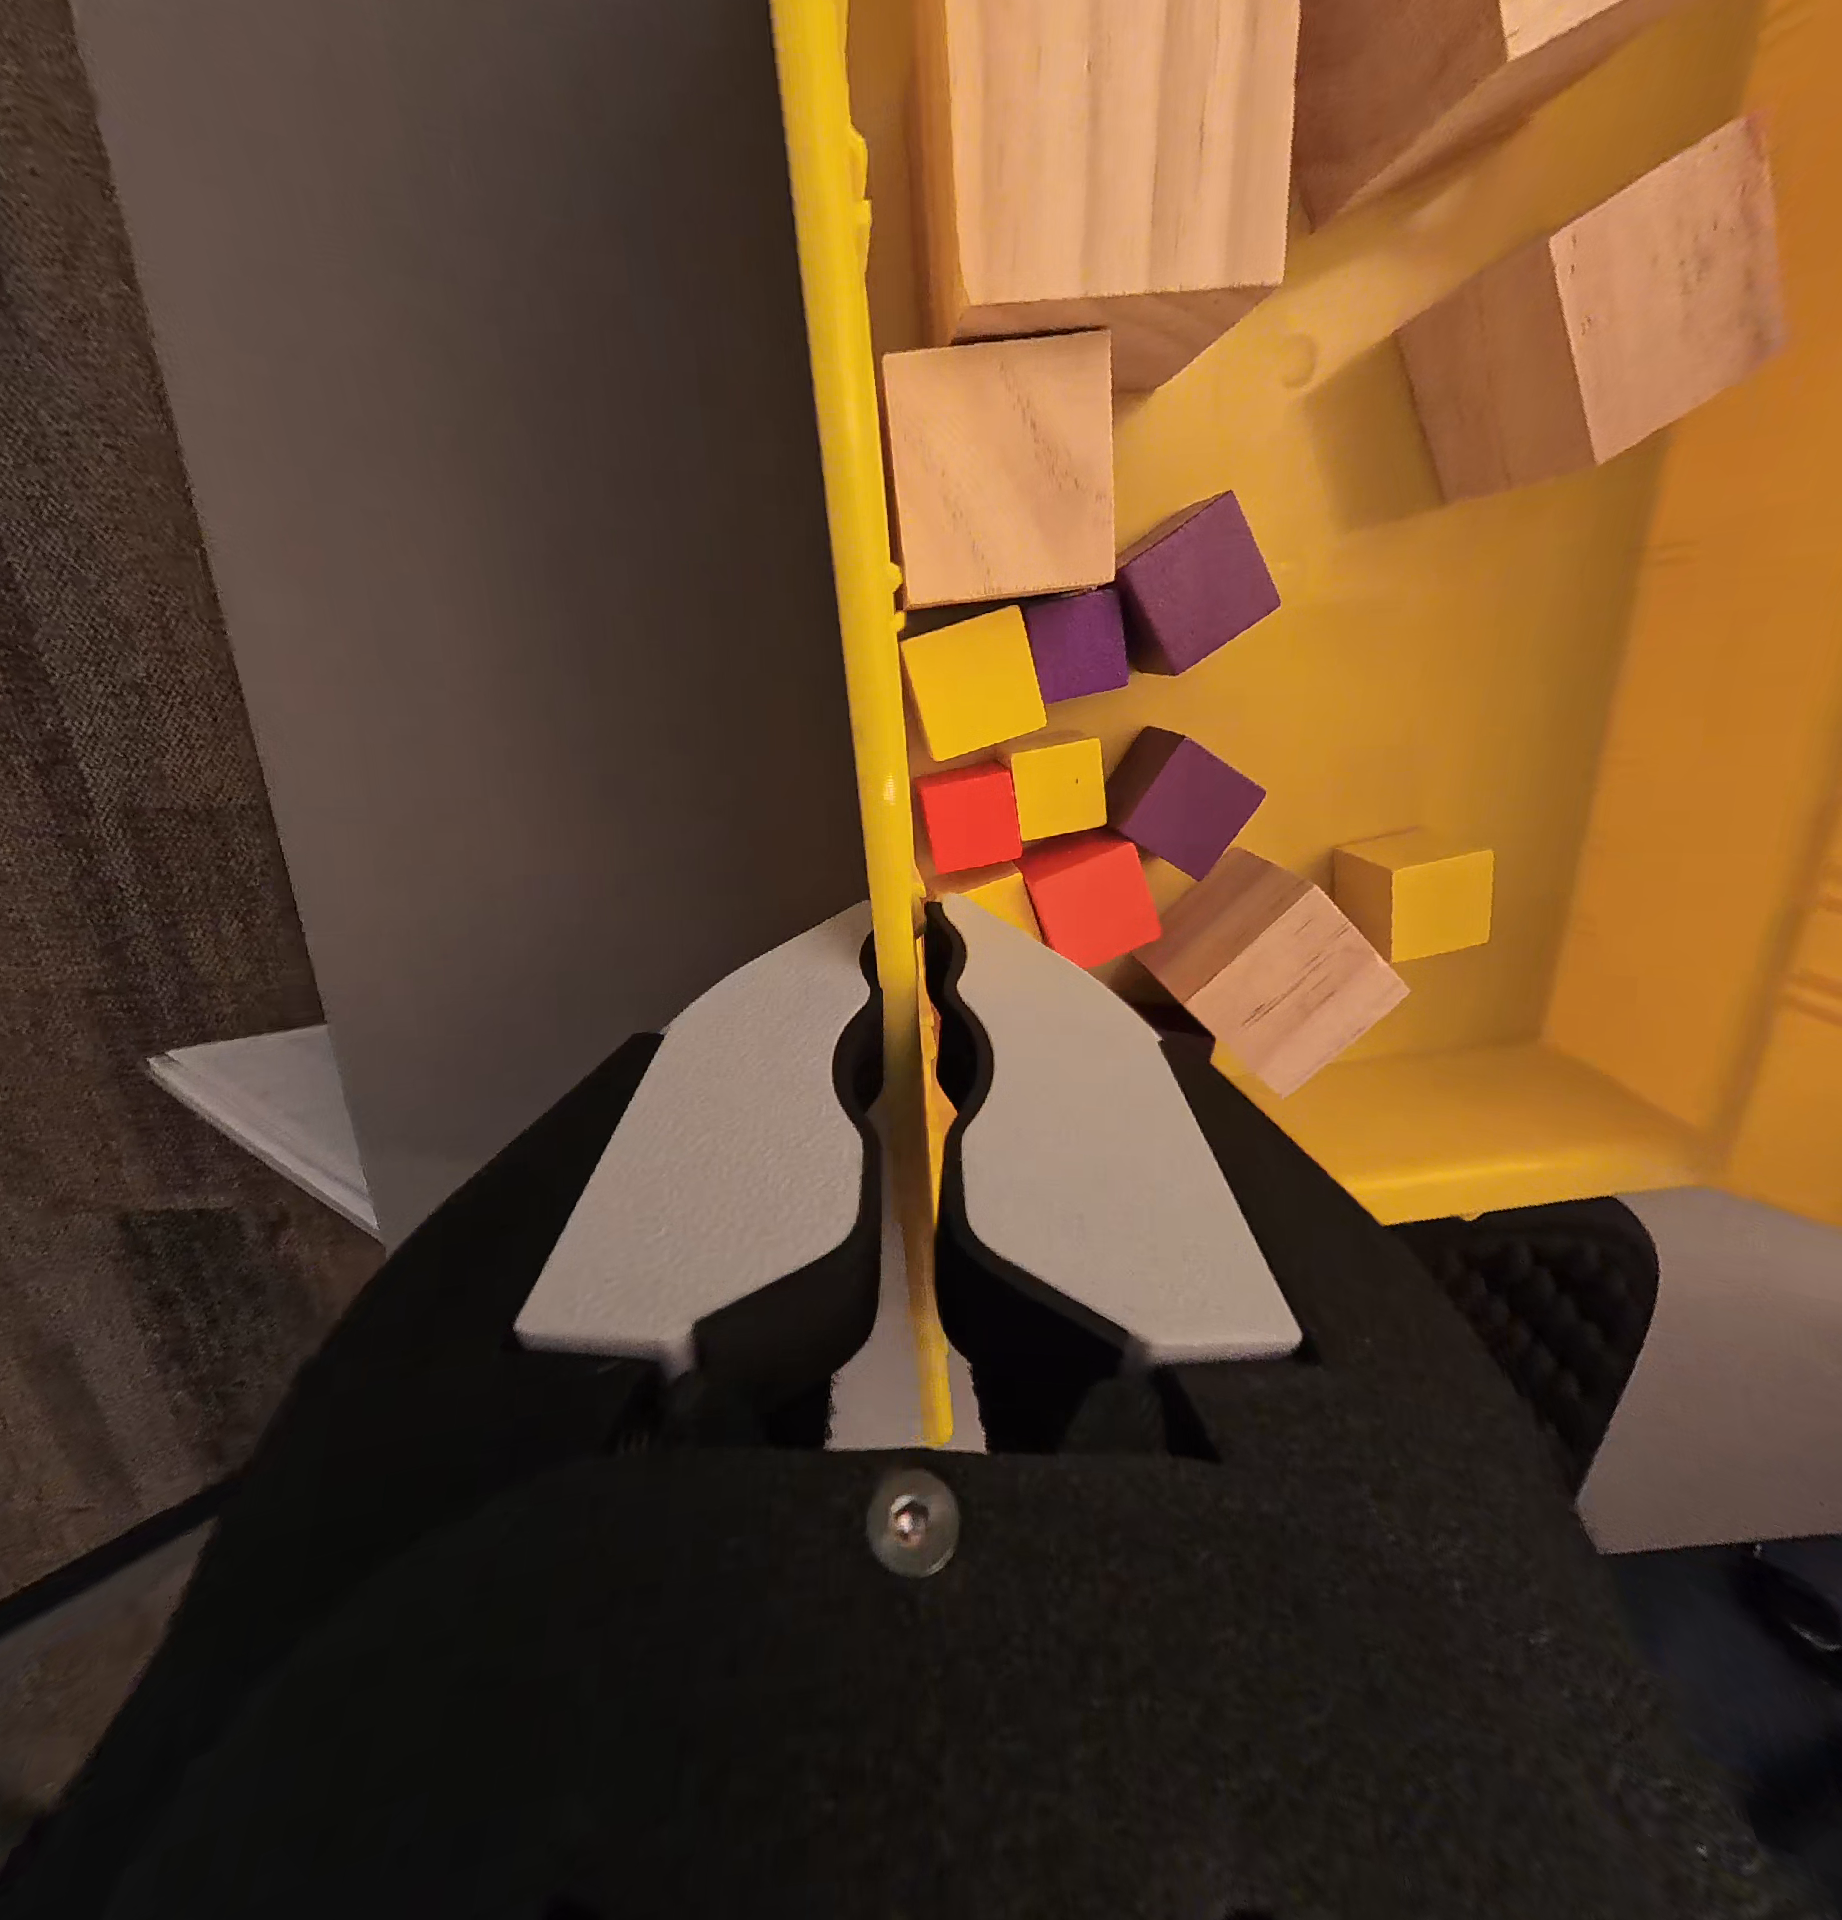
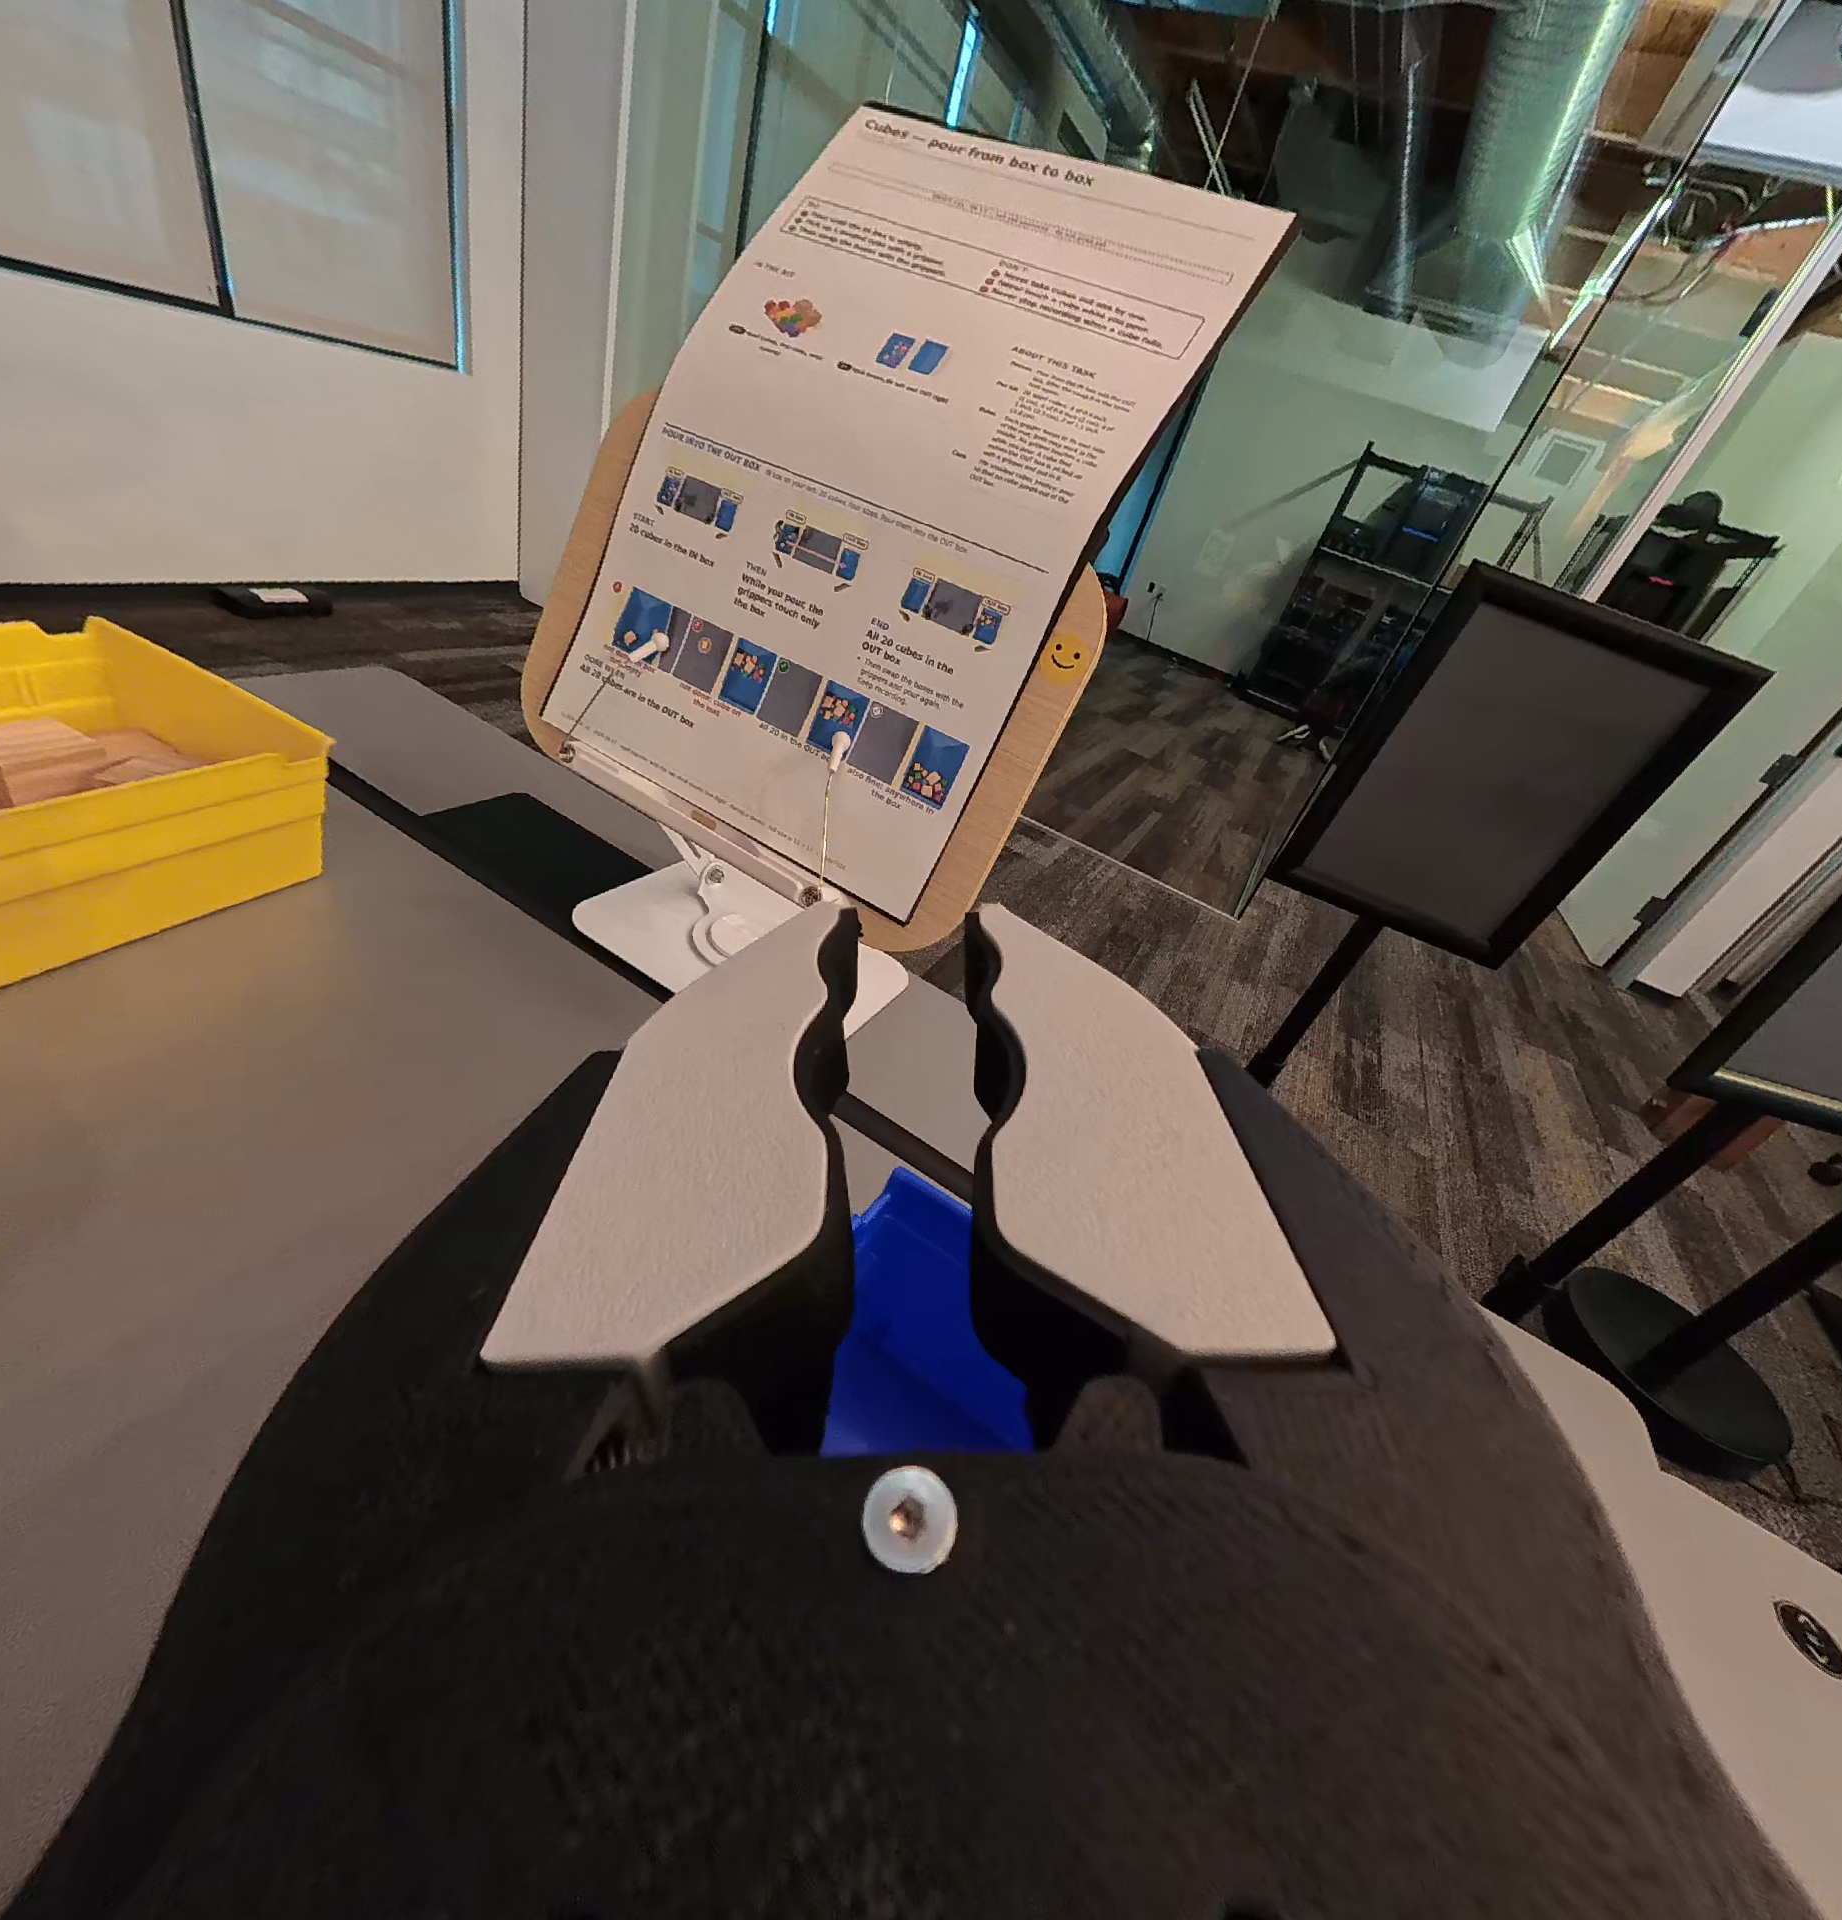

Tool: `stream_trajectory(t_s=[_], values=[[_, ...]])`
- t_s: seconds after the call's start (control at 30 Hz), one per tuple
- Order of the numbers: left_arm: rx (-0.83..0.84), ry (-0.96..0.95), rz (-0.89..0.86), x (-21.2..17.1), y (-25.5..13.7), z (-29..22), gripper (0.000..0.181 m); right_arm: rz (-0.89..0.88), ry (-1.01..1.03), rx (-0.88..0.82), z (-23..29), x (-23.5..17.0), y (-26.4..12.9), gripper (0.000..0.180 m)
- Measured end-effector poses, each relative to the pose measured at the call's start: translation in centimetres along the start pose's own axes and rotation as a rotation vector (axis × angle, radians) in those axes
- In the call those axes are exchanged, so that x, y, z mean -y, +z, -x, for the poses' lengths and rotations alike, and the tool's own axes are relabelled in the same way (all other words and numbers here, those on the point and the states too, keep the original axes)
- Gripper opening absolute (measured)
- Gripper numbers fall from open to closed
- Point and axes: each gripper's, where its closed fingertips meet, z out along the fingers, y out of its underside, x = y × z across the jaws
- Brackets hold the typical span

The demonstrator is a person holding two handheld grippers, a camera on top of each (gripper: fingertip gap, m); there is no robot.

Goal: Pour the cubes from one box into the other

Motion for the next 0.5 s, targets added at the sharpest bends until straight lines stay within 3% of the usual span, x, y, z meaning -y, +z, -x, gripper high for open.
stream_trajectory(t_s=[0.5], values=[[0.007, 0.131, -0.019, -0.2, 0.3, -2.9, 0.006, 0.019, -0.014, 0.027, 1.0, -0.4, 0.5, 0.02]])
